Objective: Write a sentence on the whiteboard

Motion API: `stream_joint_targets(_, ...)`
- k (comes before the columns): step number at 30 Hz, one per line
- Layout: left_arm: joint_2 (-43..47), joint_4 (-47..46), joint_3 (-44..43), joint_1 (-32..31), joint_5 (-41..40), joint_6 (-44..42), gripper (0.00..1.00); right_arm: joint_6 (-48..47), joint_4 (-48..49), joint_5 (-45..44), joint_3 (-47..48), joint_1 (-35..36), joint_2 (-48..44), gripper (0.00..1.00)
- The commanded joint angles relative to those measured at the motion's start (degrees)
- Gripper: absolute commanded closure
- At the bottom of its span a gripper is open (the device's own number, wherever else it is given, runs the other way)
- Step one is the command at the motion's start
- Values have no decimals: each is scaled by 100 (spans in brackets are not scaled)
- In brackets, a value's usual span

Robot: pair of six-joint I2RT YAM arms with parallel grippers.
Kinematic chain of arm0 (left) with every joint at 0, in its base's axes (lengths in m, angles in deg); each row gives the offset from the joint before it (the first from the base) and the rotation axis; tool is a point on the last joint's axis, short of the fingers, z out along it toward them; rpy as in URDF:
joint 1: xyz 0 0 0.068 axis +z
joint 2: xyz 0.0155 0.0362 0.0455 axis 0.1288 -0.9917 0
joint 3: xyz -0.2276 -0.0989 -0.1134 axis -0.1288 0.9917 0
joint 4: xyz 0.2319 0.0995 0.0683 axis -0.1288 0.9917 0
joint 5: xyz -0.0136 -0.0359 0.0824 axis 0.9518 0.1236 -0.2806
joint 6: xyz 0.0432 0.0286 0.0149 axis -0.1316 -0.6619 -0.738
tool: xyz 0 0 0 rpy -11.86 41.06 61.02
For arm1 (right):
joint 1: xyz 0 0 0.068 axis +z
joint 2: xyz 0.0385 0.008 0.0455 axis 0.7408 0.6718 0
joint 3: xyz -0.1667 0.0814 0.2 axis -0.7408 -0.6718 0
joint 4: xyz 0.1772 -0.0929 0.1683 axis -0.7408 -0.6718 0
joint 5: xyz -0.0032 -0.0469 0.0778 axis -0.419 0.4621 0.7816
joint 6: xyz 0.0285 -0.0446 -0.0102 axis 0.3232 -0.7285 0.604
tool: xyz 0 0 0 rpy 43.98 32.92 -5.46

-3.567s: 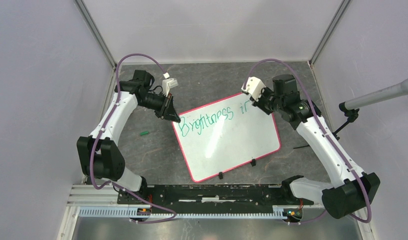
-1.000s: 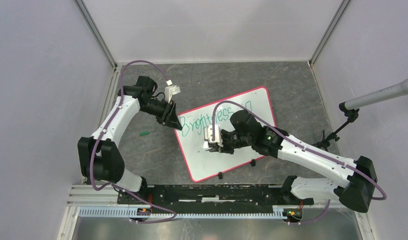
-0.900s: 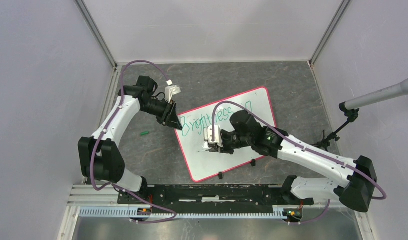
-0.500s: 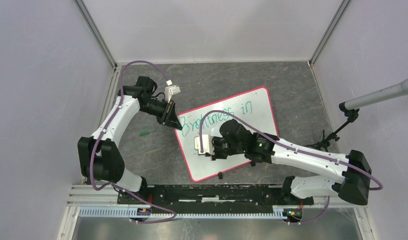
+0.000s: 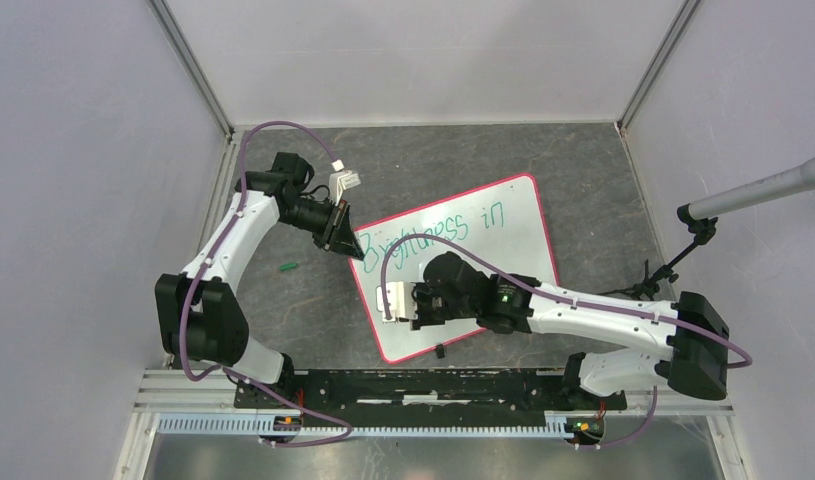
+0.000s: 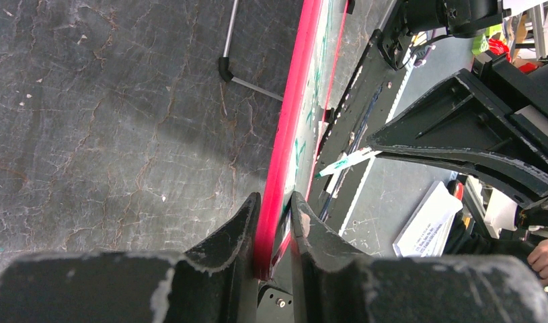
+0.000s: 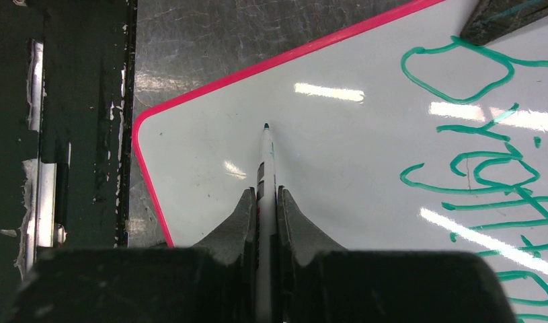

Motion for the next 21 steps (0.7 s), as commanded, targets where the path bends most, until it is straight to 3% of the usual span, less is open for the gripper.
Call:
stream_joint_targets(1,31,-208,63,-17,-199,0,98,-3,304,-81,1,77,16,100)
stream_joint_targets(21,69,-205,112,-17,-197,-47,97,22,454,-113,159,266,318,100)
